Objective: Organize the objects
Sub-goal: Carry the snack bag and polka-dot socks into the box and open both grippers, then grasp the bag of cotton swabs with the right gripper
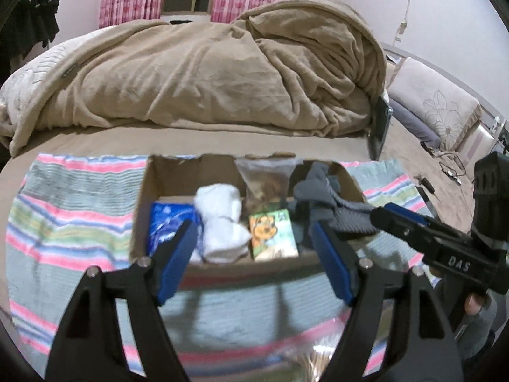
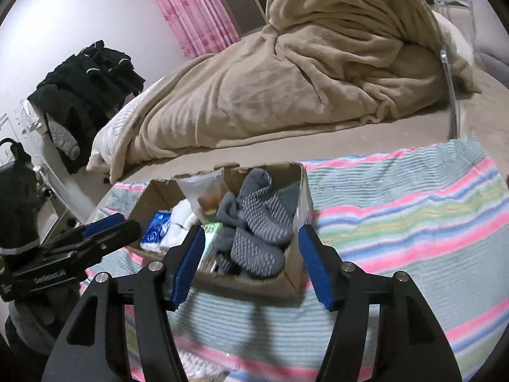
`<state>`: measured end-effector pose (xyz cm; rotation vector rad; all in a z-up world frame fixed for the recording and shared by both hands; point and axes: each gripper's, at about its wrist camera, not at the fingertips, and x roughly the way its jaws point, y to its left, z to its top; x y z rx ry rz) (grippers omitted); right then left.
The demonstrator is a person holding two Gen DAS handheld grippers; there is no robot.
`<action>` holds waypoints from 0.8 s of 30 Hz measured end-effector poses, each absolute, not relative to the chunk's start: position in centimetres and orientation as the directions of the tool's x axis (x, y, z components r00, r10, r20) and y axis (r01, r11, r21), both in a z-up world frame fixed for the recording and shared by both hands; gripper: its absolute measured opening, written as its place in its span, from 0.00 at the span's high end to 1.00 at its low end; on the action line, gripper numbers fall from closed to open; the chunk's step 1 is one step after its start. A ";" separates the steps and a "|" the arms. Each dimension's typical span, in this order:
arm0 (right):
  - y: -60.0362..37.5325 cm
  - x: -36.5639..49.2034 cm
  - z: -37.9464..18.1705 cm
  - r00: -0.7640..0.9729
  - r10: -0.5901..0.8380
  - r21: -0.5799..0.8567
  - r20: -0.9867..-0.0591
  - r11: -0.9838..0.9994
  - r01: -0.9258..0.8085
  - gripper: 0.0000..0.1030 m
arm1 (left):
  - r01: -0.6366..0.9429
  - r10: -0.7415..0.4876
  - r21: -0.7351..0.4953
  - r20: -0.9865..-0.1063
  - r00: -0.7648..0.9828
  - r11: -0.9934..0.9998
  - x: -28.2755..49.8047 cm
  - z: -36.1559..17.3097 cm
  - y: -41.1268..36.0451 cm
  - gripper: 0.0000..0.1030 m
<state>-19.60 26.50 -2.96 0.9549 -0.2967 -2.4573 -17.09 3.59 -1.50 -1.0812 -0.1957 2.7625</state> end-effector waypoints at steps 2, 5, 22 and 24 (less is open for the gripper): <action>26.3 -18.7 -2.6 -0.643 -0.497 0.345 -0.583 -0.868 0.358 0.37 | -0.109 0.199 -0.177 -0.656 -0.728 -0.978 -16.0 -1.2 3.5 0.26; 25.7 -17.5 -2.1 -0.646 -0.475 0.309 -0.598 -0.880 0.362 0.37 | -0.099 0.183 -0.163 -0.649 -0.738 -0.982 -14.2 -0.9 3.2 0.25; 21.7 -12.1 -2.3 -0.600 -0.445 0.210 -0.665 -0.882 0.421 0.23 | -0.035 0.123 -0.150 -0.629 -0.768 -0.988 -6.9 -0.7 1.0 0.18; 21.3 -11.7 -2.5 -0.593 -0.443 0.207 -0.672 -0.881 0.425 0.22 | -0.020 0.123 -0.167 -0.631 -0.766 -0.986 -6.2 -1.1 0.3 0.18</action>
